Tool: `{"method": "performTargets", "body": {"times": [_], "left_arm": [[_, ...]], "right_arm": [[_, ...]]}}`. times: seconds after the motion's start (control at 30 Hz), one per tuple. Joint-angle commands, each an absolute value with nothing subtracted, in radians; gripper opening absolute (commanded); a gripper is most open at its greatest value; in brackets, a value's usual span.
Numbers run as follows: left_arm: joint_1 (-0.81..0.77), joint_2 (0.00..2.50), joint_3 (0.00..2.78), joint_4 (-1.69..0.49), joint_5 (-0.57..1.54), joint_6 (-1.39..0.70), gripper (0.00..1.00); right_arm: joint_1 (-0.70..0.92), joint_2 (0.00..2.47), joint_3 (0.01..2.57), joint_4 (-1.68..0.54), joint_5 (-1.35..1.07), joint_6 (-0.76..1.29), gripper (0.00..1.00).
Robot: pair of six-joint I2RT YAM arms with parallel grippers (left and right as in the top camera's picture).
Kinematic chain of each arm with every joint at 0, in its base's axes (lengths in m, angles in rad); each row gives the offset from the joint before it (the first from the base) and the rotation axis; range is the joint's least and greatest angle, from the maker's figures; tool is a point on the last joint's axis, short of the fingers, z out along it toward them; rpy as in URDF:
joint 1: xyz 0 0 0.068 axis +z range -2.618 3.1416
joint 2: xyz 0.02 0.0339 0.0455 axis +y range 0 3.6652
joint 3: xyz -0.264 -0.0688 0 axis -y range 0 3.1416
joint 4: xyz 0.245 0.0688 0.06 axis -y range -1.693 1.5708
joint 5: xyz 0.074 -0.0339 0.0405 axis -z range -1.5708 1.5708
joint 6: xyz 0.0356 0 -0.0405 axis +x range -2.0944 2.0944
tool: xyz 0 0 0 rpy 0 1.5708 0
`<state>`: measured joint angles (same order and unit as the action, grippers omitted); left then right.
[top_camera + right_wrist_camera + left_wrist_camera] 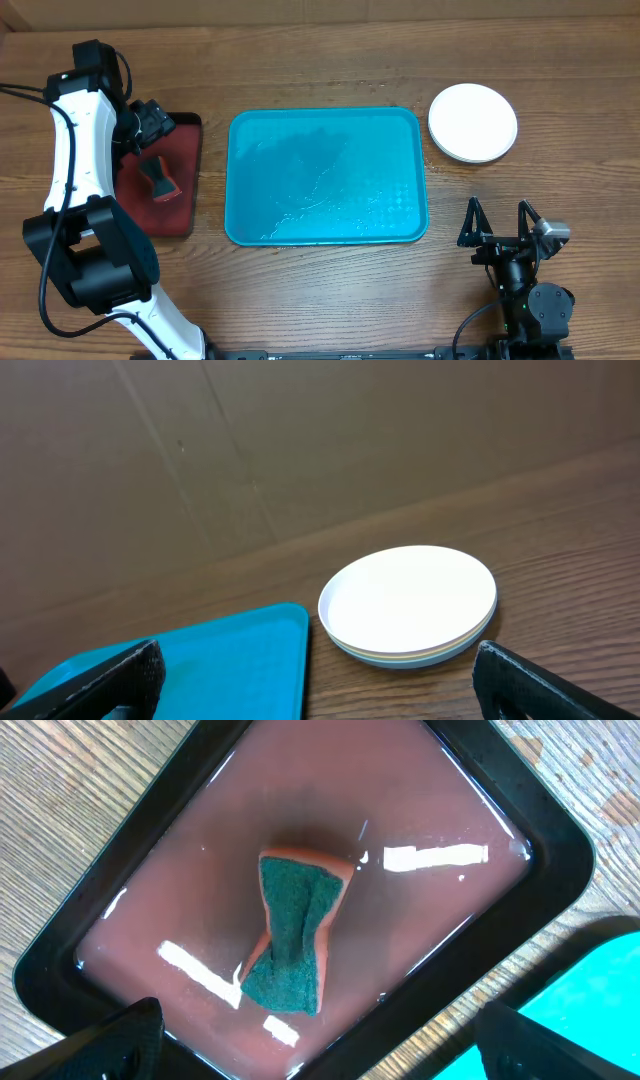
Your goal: Clean dirty plates on tray and stack at the side
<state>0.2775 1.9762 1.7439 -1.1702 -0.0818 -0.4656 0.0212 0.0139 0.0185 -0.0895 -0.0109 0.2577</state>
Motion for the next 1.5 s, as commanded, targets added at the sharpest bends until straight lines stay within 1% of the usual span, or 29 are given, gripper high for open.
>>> {"method": "performTargets", "body": {"times": [0.0,0.8,1.13,1.3,1.47], "left_arm": [[0.281,1.958,1.762,-1.170,-0.078,-0.464,1.00],[0.281,1.958,1.762,-1.174,-0.086,-0.458,1.00],[0.281,1.953,1.759,-1.359,-0.051,-0.438,0.99],[0.274,1.881,1.743,-1.340,-0.022,-0.442,1.00],[0.232,1.737,1.665,-1.217,-0.017,-0.416,1.00]], "right_arm": [[0.027,0.003,0.008,-0.084,-0.001,0.251,1.00],[0.027,0.003,0.008,-0.084,-0.001,0.251,1.00],[0.027,0.003,0.008,-0.084,-0.001,0.251,1.00],[0.027,0.003,0.008,-0.084,-0.001,0.251,1.00],[0.027,0.003,0.008,-0.084,-0.001,0.251,1.00]]}}
